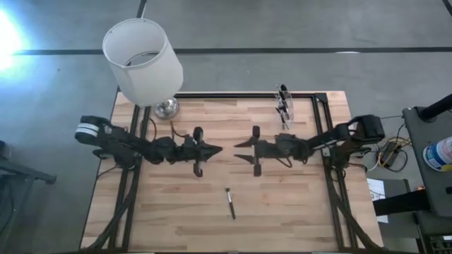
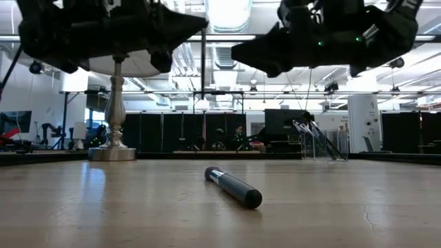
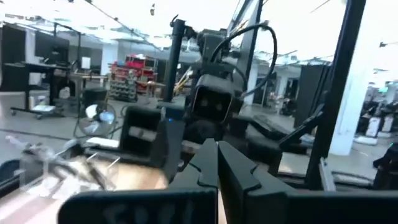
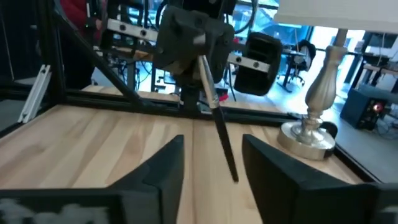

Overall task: Put items in baskets/containers
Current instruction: Put the foundation brush into the transparent organizer

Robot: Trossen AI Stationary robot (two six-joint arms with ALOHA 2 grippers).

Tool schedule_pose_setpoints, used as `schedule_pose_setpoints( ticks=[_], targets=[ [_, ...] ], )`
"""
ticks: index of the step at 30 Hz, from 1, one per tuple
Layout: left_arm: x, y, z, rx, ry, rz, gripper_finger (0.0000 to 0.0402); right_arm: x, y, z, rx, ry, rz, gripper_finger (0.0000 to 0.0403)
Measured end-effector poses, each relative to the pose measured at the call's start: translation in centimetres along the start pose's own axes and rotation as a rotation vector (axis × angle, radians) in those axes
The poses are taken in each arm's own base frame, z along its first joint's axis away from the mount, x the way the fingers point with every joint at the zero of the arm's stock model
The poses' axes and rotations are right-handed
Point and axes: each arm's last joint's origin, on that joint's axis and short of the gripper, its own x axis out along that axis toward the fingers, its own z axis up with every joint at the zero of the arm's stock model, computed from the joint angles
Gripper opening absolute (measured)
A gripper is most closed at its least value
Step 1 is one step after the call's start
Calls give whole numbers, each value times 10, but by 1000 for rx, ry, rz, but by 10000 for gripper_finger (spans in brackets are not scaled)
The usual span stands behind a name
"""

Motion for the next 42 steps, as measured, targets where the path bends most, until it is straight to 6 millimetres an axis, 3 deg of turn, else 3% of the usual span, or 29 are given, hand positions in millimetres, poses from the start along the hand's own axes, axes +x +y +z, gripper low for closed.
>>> schedule_pose_setpoints(
  ticks=[7, 16, 21, 32, 42],
  targets=[
    [13, -4, 3, -10, -7, -59, 0, 19, 0, 2, -10, -10, 1, 199],
    [13, -4, 3, -10, 4, -58, 0, 35, 1, 8, -14, -36, 3, 192],
    [13, -4, 3, -11, 4, -57, 0, 39, 1, 9, -36, -37, 7, 164],
    [13, -4, 3, -13, 5, -58, 0, 41, 4, 11, -48, -46, 125, 32],
    [13, -4, 3, -10, -1, -54, 0, 44, 3, 14, -18, -34, 106, 23]
  ],
)
